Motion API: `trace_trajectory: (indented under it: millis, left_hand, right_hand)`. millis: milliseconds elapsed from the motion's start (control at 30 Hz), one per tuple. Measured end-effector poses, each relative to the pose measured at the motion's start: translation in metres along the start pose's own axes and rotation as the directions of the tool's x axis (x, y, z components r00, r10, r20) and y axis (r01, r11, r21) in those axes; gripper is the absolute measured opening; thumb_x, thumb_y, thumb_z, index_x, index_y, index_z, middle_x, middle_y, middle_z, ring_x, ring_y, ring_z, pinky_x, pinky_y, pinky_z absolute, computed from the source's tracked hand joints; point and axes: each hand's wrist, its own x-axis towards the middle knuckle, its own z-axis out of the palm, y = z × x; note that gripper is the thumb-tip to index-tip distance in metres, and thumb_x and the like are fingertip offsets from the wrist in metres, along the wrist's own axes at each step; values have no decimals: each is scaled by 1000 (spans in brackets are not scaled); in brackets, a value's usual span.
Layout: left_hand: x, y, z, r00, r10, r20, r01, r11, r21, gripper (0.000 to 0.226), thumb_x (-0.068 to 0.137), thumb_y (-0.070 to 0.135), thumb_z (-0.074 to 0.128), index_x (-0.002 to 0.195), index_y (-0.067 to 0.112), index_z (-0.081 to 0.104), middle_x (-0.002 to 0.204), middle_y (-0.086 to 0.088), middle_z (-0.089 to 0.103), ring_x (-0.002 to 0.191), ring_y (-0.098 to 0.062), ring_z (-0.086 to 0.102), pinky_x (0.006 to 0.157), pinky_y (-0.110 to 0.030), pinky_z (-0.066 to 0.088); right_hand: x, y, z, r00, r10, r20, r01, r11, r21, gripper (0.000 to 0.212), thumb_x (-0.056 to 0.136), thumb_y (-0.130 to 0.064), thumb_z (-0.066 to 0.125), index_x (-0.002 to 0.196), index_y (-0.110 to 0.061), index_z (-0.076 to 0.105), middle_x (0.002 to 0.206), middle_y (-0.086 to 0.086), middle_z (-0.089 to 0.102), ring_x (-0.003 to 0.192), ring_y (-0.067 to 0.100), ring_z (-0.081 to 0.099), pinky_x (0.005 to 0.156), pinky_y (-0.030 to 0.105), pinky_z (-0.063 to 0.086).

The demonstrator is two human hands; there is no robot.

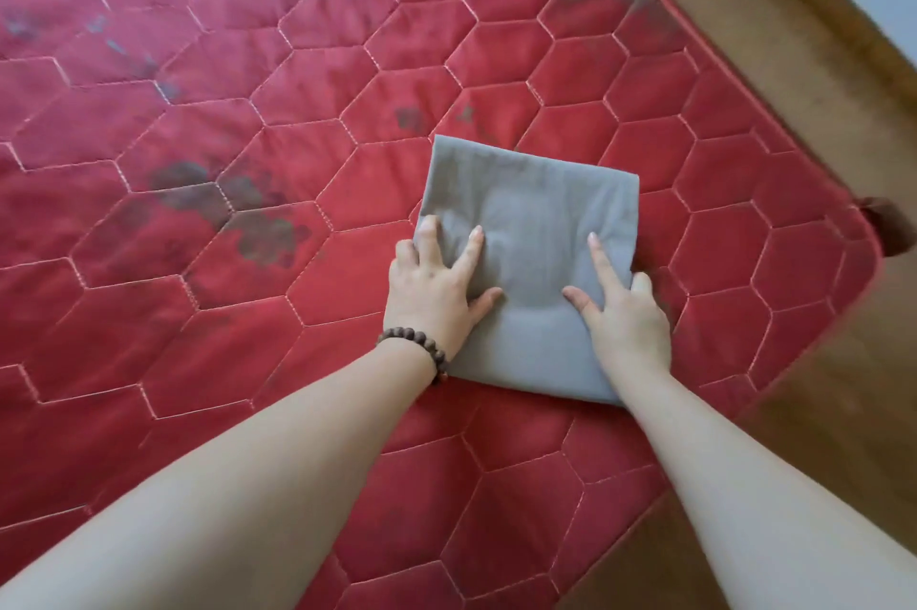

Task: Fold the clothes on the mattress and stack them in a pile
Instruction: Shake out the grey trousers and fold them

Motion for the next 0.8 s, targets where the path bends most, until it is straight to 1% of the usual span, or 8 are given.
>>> trace_trajectory:
  millis: [167, 267, 367, 433, 500, 567, 700, 800]
  left_hand:
    - [20, 18, 9, 998, 24, -64, -21, 999, 36, 71, 81, 66, 55, 143, 35, 41, 148, -19, 29, 110, -38, 42, 94, -42, 36]
    - [18, 17, 11, 997, 28, -76, -24, 998, 56, 70, 82, 68, 51, 143, 37, 39, 148, -18, 31, 110, -37, 42, 94, -42, 36]
    - [13, 17, 10, 1000, 10, -24, -8, 996, 92, 68, 88, 69, 34, 149, 41, 21, 157, -13, 15, 127, -35, 31, 101, -43, 27]
    - [4, 13, 11, 1000, 23, 9, -24, 994, 106, 68, 90, 66, 23, 151, 40, 7, 161, -8, 0, 143, -33, 9, 112, -46, 14]
    - [-8, 6, 10, 997, 49, 52, -54, 993, 108, 70, 91, 63, 16, 152, 35, -4, 161, -4, -12, 147, -28, -14, 117, -48, -3]
    - [-21, -3, 7, 993, 71, 97, -81, 992, 101, 72, 92, 60, 14, 152, 29, -10, 160, -2, -17, 145, -23, -22, 117, -48, -10]
    - [-54, -28, -2, 979, 104, 177, -114, 992, 49, 75, 95, 56, 23, 153, 21, -9, 161, 1, -11, 148, -18, -13, 118, -44, -9]
    - [-90, -62, -12, 978, 27, 208, -40, 998, 58, 73, 97, 51, 28, 153, 18, -4, 162, -3, -2, 148, -19, -9, 118, -45, -5]
  right_hand:
    - [18, 14, -2, 999, 41, -19, -42, 998, -47, 66, 91, -61, 40, 147, -52, 7, 98, 10, 36, 62, 25, 44, 66, 36, 44]
    - [14, 12, 5, 997, 31, -71, -42, 987, -154, 65, 92, -61, 35, 148, -50, 3, 103, 12, 38, 70, 26, 45, 80, 42, 46]
    - [10, 9, 9, 989, 14, -149, -54, 962, -267, 62, 96, -56, 34, 150, -44, 7, 132, 20, 36, 115, 34, 43, 101, 47, 32]
    - [3, 3, 13, 989, 10, -149, -54, 954, -295, 60, 99, -50, 30, 153, -34, 8, 157, 20, 9, 144, 34, 13, 116, 53, 12]
    - [-7, -9, 19, 992, -11, -123, -26, 956, -292, 62, 100, -48, 25, 154, -25, 5, 161, 14, -9, 148, 30, -7, 118, 53, -2]
    - [-21, -26, 28, 997, -30, -75, 7, 959, -284, 67, 99, -51, 19, 154, -18, 0, 162, 10, -8, 148, 27, -10, 118, 52, -3]
    - [-51, -58, 41, 998, -63, -11, 58, 965, -255, 72, 99, -51, 19, 153, -8, 0, 162, 9, -2, 149, 22, -4, 120, 48, 1]
    - [-73, -87, 45, 985, -164, 53, 172, 954, -247, 72, 99, -51, 24, 153, -10, 1, 162, 6, -2, 149, 20, -3, 119, 45, 1]
